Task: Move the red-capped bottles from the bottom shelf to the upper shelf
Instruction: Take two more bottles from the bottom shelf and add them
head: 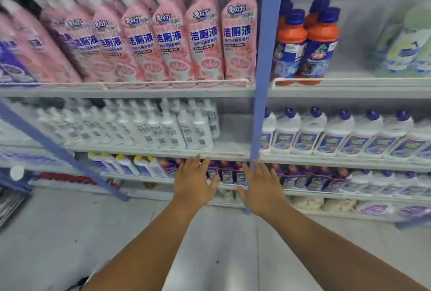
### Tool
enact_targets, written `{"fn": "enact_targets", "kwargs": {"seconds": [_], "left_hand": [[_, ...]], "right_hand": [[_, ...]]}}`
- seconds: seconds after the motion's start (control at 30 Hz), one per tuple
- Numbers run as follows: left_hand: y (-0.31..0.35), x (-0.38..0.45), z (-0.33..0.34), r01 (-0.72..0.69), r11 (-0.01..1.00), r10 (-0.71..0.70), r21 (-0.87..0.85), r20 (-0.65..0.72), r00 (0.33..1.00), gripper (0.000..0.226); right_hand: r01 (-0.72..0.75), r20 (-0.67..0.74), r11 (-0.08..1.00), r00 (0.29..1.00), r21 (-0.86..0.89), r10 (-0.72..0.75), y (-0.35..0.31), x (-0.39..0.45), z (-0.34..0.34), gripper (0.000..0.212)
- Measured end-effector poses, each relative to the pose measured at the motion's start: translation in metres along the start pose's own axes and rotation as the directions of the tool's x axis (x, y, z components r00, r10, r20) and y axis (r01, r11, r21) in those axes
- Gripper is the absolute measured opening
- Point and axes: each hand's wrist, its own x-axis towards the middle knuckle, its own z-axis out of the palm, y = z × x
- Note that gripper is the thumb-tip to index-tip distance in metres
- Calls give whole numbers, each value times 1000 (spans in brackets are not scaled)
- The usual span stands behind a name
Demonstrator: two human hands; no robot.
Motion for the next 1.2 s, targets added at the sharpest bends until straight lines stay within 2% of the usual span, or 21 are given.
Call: {"fn": "enact_targets", "kwargs": {"seconds": [0.2, 0.4, 0.57, 0.7, 0.97, 1.07, 1.2], "left_hand": [[-34, 22, 29, 4, 1000, -5, 6, 85, 996, 71], [-58, 37, 97, 76, 996, -69, -40, 157, 985, 71], [-82, 45, 151, 61, 998, -52, -26, 258, 965, 73], [-92, 47, 153, 17, 1000, -15, -4, 329, 944, 74], [-47, 53, 111, -128, 989, 143, -70, 291, 946, 72], [-21, 53, 117, -160, 984, 176, -79, 268, 947, 71], [21, 56, 149, -130, 988, 148, -82, 268, 952, 71]], "right_hand": [[-18, 97, 1000, 995, 5, 17, -21, 29, 35, 77], [8, 140, 1000, 990, 10, -10, -24, 70, 100, 79], [-84, 228, 996, 971, 31, 75, -19, 82, 145, 77], [-165, 272, 986, 950, 16, 155, -19, 71, 146, 77], [-285, 204, 956, 942, 76, 265, -17, 41, 108, 75], [-289, 171, 952, 948, 104, 269, 1, 32, 105, 76], [-258, 205, 963, 949, 74, 238, 54, 31, 122, 76]]}}
